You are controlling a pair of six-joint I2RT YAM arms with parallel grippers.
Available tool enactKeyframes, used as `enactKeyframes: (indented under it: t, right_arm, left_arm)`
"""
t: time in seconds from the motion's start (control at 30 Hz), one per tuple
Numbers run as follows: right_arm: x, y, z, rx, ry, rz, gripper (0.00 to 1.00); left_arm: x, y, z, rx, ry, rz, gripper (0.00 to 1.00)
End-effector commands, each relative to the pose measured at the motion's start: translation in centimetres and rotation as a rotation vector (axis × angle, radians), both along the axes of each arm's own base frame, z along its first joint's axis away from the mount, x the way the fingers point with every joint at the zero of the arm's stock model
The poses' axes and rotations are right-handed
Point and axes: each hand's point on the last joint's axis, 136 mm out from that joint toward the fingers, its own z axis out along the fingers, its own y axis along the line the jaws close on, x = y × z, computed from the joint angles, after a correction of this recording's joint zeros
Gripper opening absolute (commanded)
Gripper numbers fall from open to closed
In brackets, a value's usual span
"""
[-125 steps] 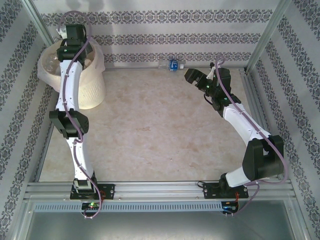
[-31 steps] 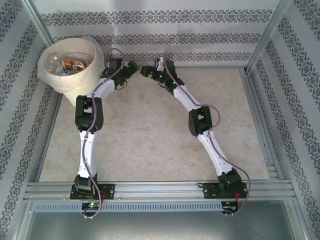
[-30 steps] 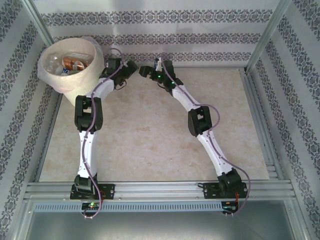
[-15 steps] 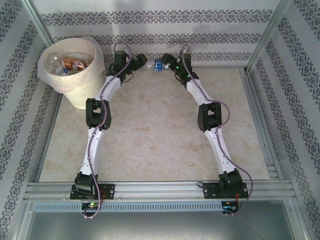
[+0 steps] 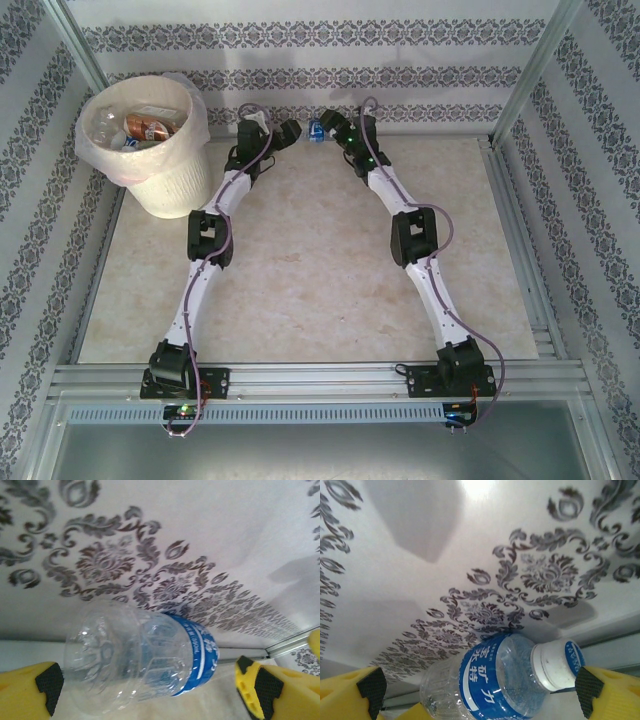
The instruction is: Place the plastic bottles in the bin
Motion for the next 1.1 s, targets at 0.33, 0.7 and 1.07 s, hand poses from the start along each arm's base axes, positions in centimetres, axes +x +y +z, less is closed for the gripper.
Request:
enactKeyframes:
  t: [0.33, 0.7, 1.07]
  right_arm:
    - [-1.2, 2.7, 4.8, 0.048, -0.083, 0.112, 0.98]
    - [-5.5, -5.3, 7.0, 0.069, 0.061, -0.100, 0.98]
    - [-11.6, -7.7, 3.6, -0.192, 0.249, -0.062, 0.98]
  left_arm:
    - [-4.9, -9.1, 8.4, -0.116, -0.121, -0.348, 0.97]
    - [-12.7, -14.7, 12.5, -0.199, -0.074, -0.552, 0.92]
    - [-22.0, -11.2, 10.6, -0.020, 0.066, -0.378, 1.00]
